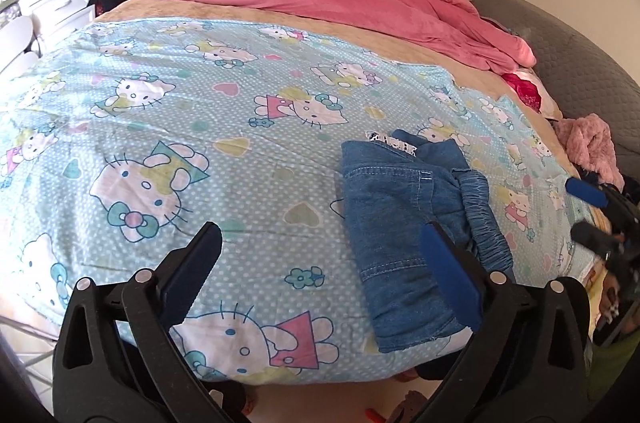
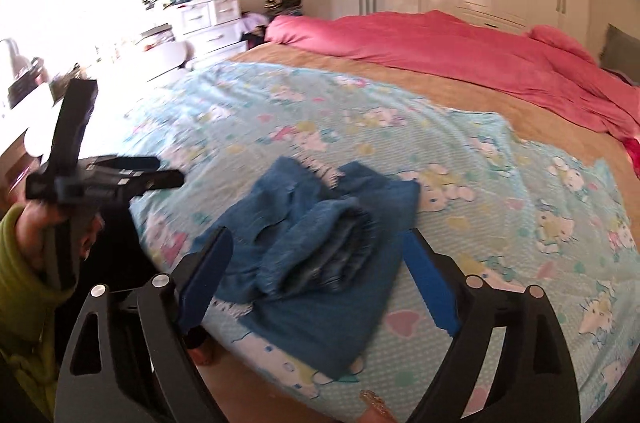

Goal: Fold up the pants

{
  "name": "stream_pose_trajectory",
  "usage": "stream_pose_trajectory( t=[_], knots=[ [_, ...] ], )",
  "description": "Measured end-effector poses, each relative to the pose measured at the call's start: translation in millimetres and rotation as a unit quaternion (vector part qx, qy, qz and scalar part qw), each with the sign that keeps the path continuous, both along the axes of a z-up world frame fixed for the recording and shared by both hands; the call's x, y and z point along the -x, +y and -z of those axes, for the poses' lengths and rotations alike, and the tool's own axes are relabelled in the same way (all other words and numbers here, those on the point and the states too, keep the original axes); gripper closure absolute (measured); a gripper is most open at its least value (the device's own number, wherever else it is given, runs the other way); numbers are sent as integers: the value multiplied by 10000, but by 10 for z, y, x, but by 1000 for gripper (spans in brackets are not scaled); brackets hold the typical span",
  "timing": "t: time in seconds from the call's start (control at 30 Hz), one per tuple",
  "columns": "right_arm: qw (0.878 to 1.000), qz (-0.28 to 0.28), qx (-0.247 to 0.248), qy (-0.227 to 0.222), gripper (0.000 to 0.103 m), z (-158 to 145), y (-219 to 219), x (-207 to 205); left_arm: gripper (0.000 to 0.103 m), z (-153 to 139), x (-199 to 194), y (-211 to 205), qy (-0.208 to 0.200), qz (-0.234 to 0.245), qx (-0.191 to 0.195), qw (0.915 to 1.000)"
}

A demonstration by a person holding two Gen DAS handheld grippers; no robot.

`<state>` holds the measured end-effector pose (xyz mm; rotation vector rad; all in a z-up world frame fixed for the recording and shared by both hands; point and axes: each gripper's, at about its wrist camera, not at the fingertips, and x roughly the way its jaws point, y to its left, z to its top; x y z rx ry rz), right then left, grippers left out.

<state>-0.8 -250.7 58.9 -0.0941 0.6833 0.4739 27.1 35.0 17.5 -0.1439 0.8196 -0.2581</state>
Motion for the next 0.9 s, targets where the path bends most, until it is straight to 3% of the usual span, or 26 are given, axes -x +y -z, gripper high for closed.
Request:
stream_pose_trajectory(
  t=[0.17,0.23,0.9],
  knots=[
    [9997,228,110,-34,17,-6,-83,-76,10,-6,1,-19,-18,-22,-50,10000],
    [9994,348,75,-7,7,1,-115,-121,10,-6,-9,-39,38,-21,-68,10000],
    [9966,729,2,392,7,291,-303,-370,9,108,-99,-415,179,373,-163,9990]
  ],
)
